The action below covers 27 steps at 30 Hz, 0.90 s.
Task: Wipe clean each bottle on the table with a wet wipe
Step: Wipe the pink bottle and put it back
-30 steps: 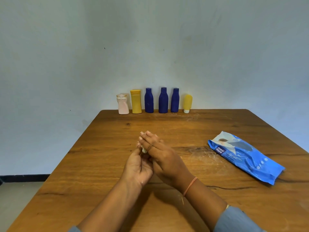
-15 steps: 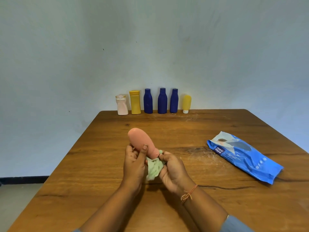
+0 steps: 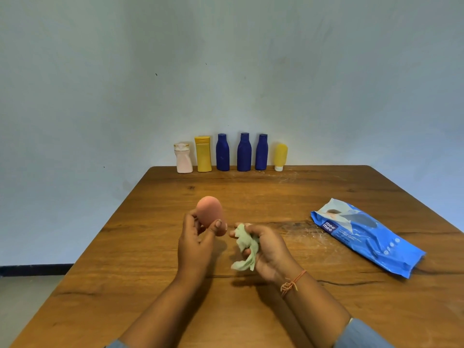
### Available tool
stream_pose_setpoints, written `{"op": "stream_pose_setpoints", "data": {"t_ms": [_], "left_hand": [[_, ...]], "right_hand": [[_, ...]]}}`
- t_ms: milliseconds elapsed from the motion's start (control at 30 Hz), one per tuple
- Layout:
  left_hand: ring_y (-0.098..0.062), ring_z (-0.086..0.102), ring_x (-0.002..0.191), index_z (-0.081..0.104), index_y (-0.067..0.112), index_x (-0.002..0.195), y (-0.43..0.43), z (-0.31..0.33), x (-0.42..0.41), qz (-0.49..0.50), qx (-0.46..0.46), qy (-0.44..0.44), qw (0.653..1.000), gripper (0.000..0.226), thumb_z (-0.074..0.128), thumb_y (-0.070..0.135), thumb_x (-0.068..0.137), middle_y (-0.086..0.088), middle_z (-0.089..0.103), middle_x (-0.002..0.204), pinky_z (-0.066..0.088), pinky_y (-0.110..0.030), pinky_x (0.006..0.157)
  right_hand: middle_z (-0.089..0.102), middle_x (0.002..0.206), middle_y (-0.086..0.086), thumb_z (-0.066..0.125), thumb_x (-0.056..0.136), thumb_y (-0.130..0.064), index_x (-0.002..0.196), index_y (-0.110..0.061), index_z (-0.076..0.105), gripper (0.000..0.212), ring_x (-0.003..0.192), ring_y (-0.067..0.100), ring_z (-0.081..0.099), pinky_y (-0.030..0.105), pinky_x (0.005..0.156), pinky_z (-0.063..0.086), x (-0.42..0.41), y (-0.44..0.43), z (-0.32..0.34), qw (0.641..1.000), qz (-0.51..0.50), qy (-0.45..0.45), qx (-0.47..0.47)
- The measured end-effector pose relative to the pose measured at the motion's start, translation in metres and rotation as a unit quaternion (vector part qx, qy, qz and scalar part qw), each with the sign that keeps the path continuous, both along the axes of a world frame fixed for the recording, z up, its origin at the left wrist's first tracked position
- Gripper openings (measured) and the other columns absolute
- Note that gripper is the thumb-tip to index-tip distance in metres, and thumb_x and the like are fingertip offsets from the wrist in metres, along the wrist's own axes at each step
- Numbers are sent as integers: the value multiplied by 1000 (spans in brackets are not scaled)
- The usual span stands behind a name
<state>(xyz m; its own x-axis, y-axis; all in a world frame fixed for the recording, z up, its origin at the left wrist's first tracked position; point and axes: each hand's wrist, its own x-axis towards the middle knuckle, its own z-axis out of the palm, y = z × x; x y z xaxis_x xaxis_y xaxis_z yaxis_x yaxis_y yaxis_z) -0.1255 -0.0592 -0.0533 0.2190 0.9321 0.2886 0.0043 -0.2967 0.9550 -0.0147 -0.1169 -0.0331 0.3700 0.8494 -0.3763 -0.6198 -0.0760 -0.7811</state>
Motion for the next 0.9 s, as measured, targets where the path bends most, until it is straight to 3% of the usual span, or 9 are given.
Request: {"op": "stream_pose_setpoints", "data": {"t_ms": [100,200,300,367,500,600,700,800,900], "left_hand": [[0,55,91,44,41,91,8,1,-1,2,-47,-10,999,28,60,18,87,15,57,97,44,-20,67],[-9,58,98,48,39,93,14,2,4,-30,-43,30,998,27,62,18,86,8,59,104,48,-22,73],[-10,59,99,51,39,96,18,2,13,-54,-15,90,994,28,65,17,84,2,59,111,49,-20,71],[-6,57,97,51,37,101,19,4,20,-62,13,128,990,28,65,20,83,3,59,111,48,-18,70],[-4,56,93,51,36,106,19,11,37,-52,83,176,980,26,62,24,85,8,56,106,52,-25,76],[-2,55,91,54,28,115,20,18,55,-32,124,193,973,30,60,22,87,10,54,105,54,-24,75],[-2,54,85,56,24,114,21,24,73,-11,150,186,971,26,59,19,88,9,55,101,53,-25,72],[0,54,79,58,24,111,24,27,90,-2,181,177,968,23,59,21,88,13,53,94,53,-24,68],[2,54,82,58,28,113,29,26,108,-4,193,162,968,27,61,23,86,14,54,96,48,-15,64]], "right_hand": [[66,78,13,41,93,-6,94,-2,64,23,44,10,54,16,33,32,11,1,4,996,-7,-94,-4],[63,92,8,46,93,-10,102,-12,64,19,66,13,58,19,46,39,17,-2,11,969,49,-243,-11],[54,116,-1,50,94,-24,118,-30,53,25,99,14,56,22,67,46,22,-2,20,921,93,-379,2],[45,125,-3,51,93,-27,121,-37,46,30,105,11,50,18,72,45,25,1,26,891,90,-444,28],[37,136,-2,51,93,-34,134,-30,37,44,107,6,41,16,79,39,35,10,34,814,64,-576,26],[37,137,-2,48,90,-48,140,-25,31,57,109,8,43,21,85,40,42,16,36,784,33,-620,-16],[49,124,-3,51,87,-53,134,-20,36,59,102,8,51,17,76,42,50,24,38,775,-2,-630,-48],[54,98,-6,52,89,-48,114,-25,43,36,82,5,52,12,61,39,61,29,41,785,-52,-615,-47],[52,88,-10,52,90,-43,89,-31,41,16,76,3,52,12,56,38,79,34,41,812,-86,-577,-32]]}}
